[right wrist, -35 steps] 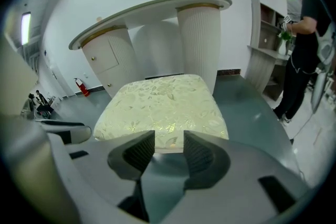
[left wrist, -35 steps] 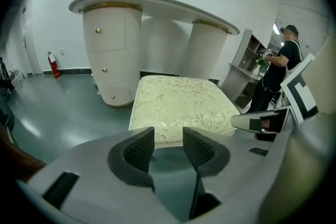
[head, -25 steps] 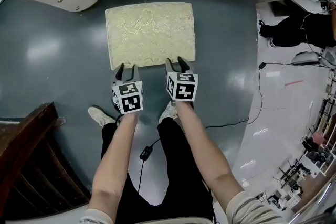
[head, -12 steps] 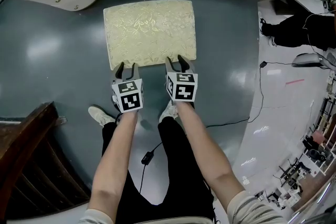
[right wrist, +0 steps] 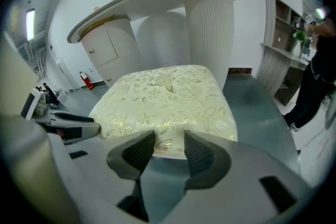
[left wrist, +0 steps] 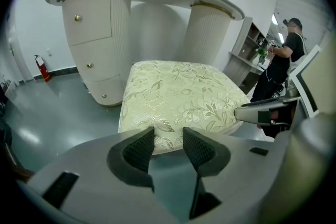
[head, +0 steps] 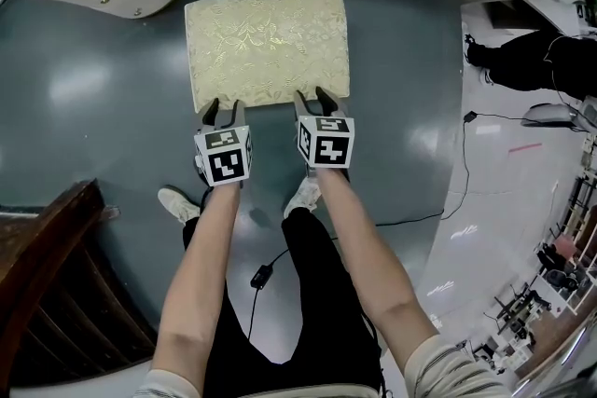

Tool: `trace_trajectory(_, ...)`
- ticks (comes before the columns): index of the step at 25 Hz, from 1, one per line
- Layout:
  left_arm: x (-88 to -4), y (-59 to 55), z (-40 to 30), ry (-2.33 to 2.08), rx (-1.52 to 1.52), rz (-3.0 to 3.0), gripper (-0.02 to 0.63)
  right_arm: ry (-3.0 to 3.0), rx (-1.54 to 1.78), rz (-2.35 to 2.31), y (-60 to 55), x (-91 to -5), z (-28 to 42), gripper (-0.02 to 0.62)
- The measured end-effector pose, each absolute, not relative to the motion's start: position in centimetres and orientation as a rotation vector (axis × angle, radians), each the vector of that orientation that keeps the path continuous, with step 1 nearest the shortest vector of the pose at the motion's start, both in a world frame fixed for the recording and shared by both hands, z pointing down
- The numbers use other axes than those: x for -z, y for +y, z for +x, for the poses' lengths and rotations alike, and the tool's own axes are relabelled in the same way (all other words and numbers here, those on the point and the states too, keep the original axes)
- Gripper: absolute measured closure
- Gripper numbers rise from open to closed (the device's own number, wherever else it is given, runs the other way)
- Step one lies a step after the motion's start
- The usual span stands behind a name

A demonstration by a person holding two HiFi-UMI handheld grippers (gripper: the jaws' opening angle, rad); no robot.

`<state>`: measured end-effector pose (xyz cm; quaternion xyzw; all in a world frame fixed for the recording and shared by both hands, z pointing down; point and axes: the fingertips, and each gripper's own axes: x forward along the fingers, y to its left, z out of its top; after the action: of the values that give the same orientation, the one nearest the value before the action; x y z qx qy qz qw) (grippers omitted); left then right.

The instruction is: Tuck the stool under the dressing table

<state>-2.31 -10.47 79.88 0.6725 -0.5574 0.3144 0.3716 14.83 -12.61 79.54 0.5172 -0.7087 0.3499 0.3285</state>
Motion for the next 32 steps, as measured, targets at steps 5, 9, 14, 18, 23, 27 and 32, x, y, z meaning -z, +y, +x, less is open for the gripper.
trace_trajectory(5,-79.9,-11.4,-2.8,-1.466,-0.82,1.712,0.445,-1.873,-0.928,1.322,-13.5,-79.5,14.5,0.422)
trace_trajectory(9,-79.8,-12.1,-2.7,-1.454,-0.81,1.722,0.445,-1.89,-0.906,1.321,-14.4,-79.5,14.5,0.422)
trace_trajectory(14,-79.9,-12.8,-3.1,-1.476,-0.798,1.714,0.445,-1.915,-0.897,1.29,-15.3,-79.7,14.1,0.422)
trace_trajectory(18,-79.8,-13.8,-3.3,-1.476,-0.803,1.724,0.445,-1.925,-0.886,1.284,-16.5,-79.6,13.9,0.422)
trace_trajectory(23,-79.7,-15.7,-3.9,-1.482,-0.778,1.744,0.445,-1.943,-0.896,1.269,-18.1,-79.6,13.1,0.422)
trace_trajectory(27,-79.7,-17.4,-4.5,-1.469,-0.78,1.762,0.445,-1.952,-0.884,1.269,-19.5,-79.5,12.5,0.42)
trace_trajectory(32,-79.9,-18.7,-4.4,-1.462,-0.775,1.795,0.445,-1.942,-0.872,1.269,-21.2,-79.7,12.5,0.42)
